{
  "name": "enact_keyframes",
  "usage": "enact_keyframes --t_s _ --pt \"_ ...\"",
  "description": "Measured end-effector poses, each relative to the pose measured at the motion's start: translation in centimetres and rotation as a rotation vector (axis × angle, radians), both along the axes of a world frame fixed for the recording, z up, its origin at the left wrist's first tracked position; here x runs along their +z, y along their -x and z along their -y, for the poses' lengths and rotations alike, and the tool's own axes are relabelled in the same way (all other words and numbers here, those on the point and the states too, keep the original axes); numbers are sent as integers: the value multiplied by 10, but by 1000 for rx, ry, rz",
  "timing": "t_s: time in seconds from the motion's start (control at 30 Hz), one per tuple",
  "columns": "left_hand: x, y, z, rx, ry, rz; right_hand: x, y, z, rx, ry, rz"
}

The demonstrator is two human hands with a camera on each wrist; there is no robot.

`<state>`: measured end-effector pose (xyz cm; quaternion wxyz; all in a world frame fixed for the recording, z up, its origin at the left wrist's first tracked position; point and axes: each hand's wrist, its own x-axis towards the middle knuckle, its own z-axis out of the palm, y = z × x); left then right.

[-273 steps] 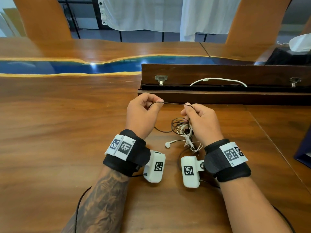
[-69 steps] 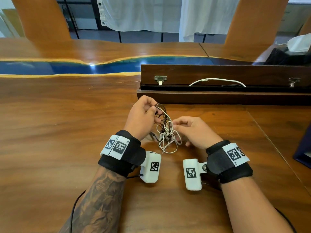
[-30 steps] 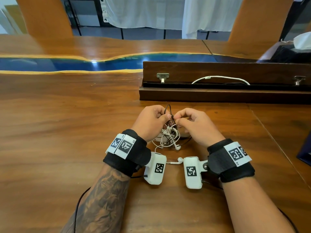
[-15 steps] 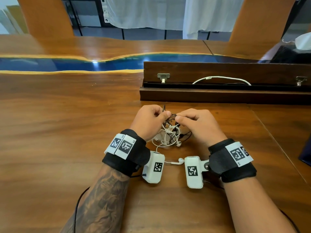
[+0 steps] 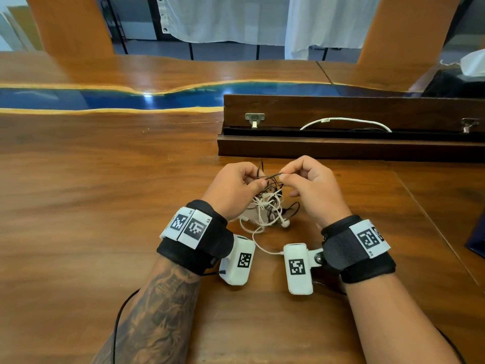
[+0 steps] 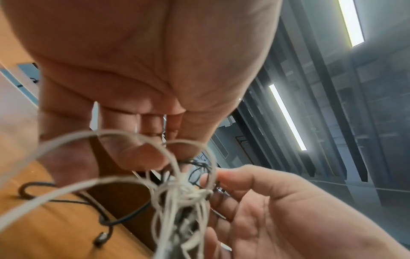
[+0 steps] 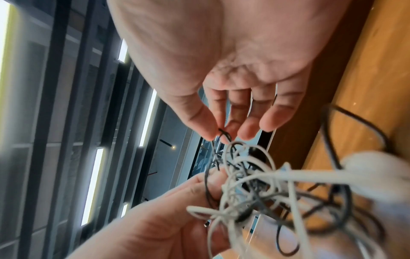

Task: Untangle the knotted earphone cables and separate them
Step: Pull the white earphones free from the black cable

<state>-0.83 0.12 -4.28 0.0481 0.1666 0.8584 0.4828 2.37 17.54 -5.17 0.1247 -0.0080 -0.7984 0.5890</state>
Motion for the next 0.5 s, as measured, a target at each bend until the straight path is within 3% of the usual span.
enact_keyframes --t_s 0.27,0.5 --pt "2 1 4 87 36 -47 5 1 5 -100 231 10" --pt "4 4 4 219 11 -139 3 0 4 -100 57 -56"
